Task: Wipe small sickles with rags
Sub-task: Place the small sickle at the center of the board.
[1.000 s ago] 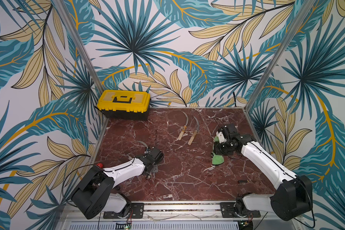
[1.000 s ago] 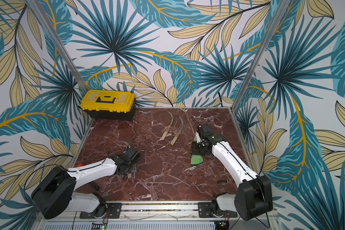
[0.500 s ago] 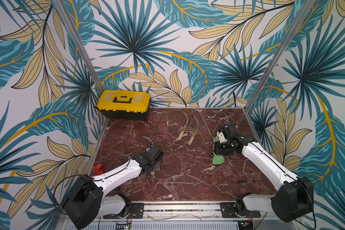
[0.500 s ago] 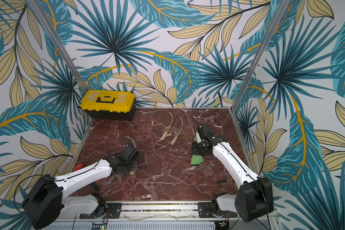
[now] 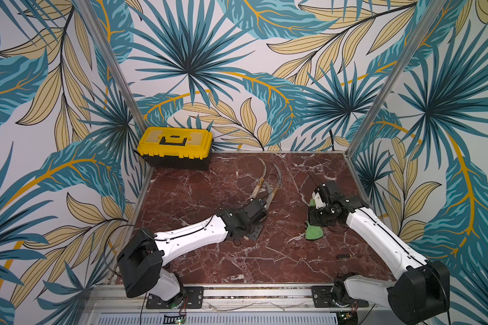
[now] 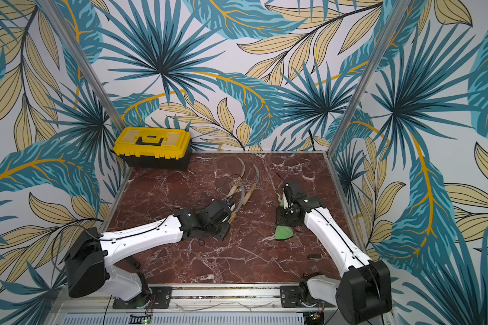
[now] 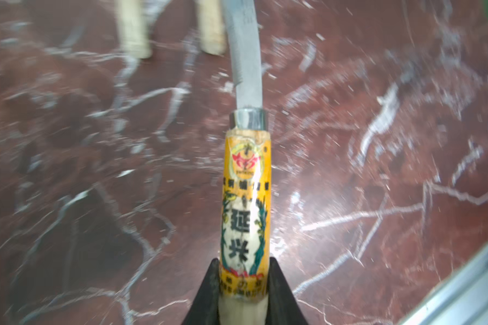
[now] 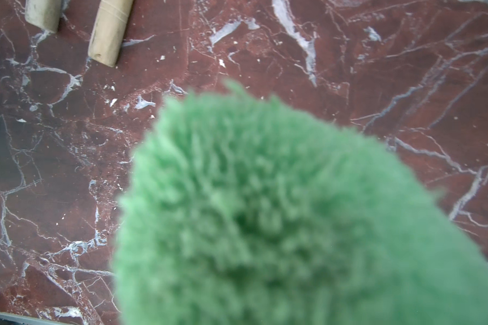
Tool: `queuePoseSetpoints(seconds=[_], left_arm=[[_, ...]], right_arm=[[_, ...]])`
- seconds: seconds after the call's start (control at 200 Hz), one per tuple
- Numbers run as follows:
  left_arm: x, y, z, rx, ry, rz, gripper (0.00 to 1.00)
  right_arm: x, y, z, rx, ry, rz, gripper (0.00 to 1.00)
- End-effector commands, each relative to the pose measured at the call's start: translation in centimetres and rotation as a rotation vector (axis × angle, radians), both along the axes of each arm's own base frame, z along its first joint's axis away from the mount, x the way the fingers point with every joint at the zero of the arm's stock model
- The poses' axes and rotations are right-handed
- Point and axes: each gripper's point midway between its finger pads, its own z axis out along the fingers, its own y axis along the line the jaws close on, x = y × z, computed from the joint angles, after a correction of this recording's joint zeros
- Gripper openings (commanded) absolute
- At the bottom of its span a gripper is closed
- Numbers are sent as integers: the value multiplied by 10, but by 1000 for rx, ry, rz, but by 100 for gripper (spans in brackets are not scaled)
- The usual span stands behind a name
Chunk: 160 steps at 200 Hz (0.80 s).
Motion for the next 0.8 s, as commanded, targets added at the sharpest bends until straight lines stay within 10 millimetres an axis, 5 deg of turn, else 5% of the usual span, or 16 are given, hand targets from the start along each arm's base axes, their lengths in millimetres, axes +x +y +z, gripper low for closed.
queuePoseSetpoints(seconds=[0.0,0.165,0.511,0.796], left_arm=[[-13,-32,0,-11,8,-195,0],[-22,-65,-13,-18,18,-336,0],[1,-117,-44,-3,34,-427,0],[21,-139,-53,-37,58,-431,0]], right_arm=[[-9,-13,-1,-23,15,-44,14],[-13,-24,-2,-46,25,-67,14],[-12,-36,-4,-59,44,-98,14],[-12,-39,-7,-48,57,-111,14]])
